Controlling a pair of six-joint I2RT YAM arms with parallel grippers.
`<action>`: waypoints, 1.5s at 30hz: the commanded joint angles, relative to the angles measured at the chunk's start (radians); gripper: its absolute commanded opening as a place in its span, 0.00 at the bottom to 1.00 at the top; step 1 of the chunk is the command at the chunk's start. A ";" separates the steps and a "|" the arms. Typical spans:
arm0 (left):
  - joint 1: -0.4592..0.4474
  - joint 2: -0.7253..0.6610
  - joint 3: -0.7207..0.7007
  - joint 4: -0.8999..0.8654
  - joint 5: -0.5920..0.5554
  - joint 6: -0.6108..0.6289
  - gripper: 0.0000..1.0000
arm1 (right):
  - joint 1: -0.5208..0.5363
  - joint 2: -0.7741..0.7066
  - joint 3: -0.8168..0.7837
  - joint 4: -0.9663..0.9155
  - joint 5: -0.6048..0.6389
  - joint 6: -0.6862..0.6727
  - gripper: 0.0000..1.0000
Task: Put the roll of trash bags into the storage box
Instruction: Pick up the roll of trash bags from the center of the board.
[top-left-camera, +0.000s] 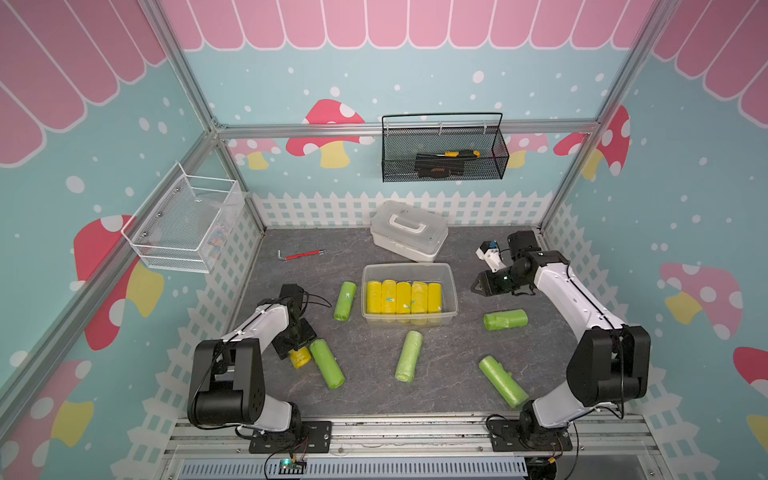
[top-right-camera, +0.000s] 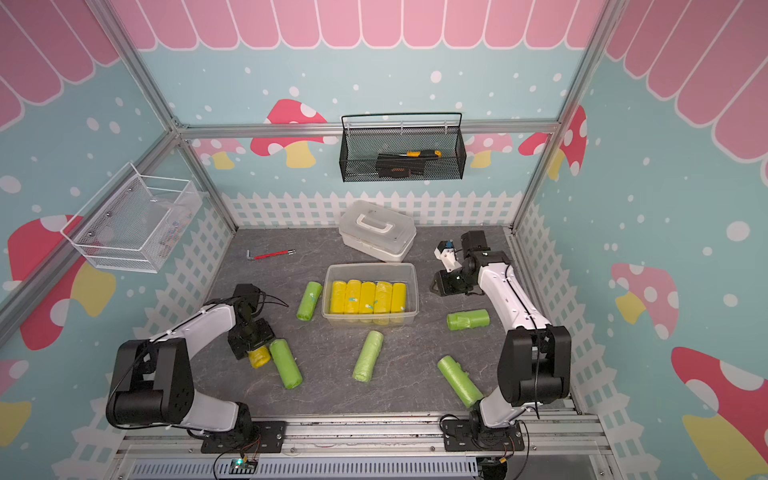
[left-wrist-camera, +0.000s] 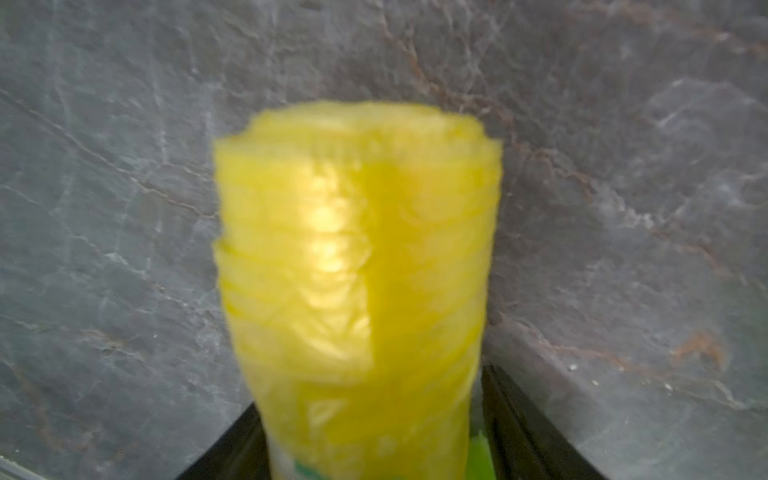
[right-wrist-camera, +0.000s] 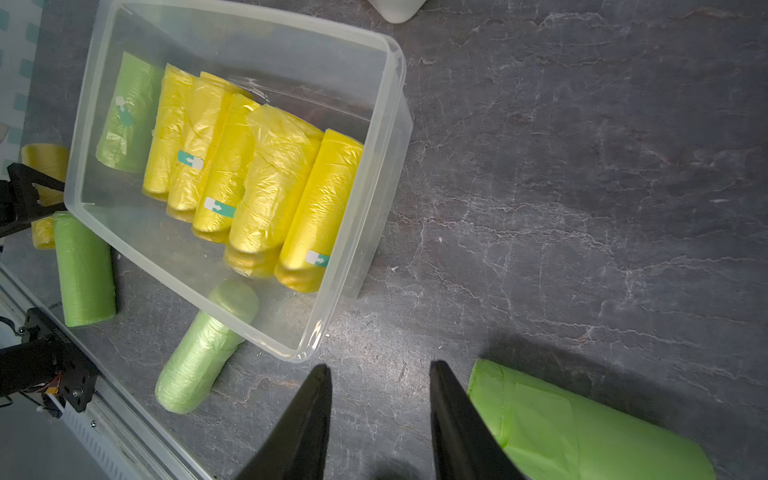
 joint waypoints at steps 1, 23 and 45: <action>0.007 -0.010 -0.020 0.048 0.041 0.011 0.65 | -0.005 -0.006 -0.015 0.000 0.003 -0.011 0.41; 0.008 -0.231 0.001 0.074 0.040 0.003 0.42 | -0.006 -0.012 -0.008 -0.014 0.020 -0.008 0.41; -0.637 0.223 0.730 0.111 0.190 0.035 0.43 | -0.014 -0.077 -0.021 -0.017 0.056 0.030 0.41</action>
